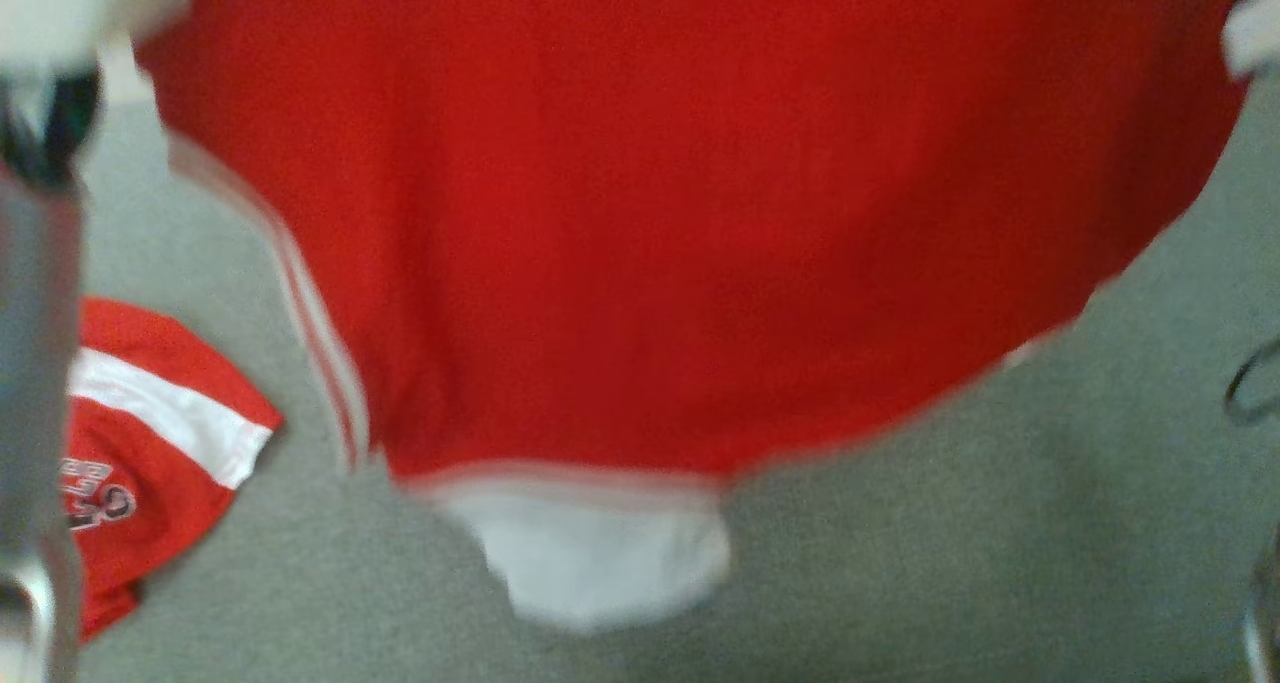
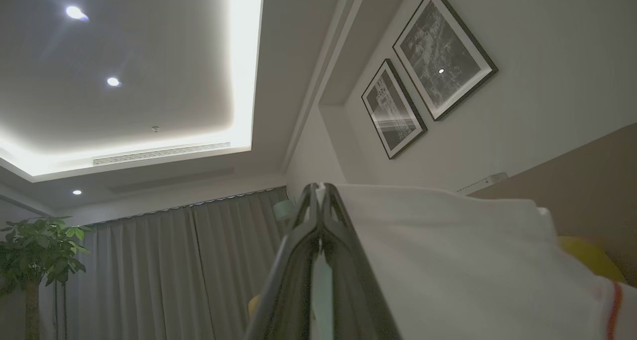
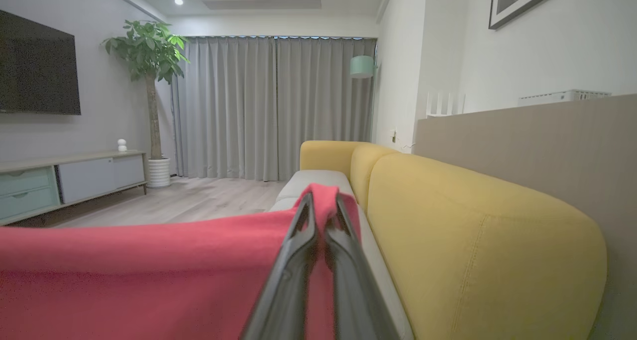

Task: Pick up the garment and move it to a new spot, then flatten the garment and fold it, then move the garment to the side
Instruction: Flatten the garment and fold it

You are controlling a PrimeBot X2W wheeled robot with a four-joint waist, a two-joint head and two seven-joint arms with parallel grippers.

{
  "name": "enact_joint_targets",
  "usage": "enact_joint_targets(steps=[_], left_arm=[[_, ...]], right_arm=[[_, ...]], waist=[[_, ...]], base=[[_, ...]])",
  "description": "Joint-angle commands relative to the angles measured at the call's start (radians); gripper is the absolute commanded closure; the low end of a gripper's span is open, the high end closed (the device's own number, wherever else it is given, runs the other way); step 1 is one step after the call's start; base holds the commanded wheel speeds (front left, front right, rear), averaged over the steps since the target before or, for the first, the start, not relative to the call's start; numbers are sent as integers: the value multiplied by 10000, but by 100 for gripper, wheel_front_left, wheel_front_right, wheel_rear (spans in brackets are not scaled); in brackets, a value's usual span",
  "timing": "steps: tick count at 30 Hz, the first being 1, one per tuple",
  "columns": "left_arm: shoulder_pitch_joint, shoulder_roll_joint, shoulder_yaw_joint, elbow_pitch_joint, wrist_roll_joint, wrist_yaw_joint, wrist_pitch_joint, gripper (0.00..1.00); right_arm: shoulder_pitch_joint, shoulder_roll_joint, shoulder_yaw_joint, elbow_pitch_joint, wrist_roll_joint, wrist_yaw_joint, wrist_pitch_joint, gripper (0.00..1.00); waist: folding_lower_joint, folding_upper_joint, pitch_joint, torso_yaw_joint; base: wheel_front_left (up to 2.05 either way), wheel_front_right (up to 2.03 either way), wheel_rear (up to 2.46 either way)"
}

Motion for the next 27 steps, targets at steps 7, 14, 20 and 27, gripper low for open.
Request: enact_joint_targets(steps=[7, 14, 20, 27], left_arm=[[-4482, 1032, -715, 3338, -51, -36, -923, 100], [-5657, 883, -1195, 4181, 155, -37, -1083, 100], [-4573, 733, -1047, 3919, 235, -37, -1088, 100], [-1944, 867, -1898, 2794, 550, -38, -1089, 100]], right_arm=[[-4471, -231, 735, 3729, -350, -7, -2231, 100], [-6097, -118, 923, 6387, -460, -7, -4631, 100], [-5968, 264, 697, 8432, -335, -7, -5357, 100], [-4438, 316, 1961, 9650, 267, -7, -5448, 100]], waist=[[-3, 0, 2352, -5], [-3, 0, 2759, 367], [-3, 0, 2910, 617], [-3, 0, 2449, 896]], base=[[0, 0, 0], [0, 0, 0], [0, 0, 0], [0, 0, 0]])
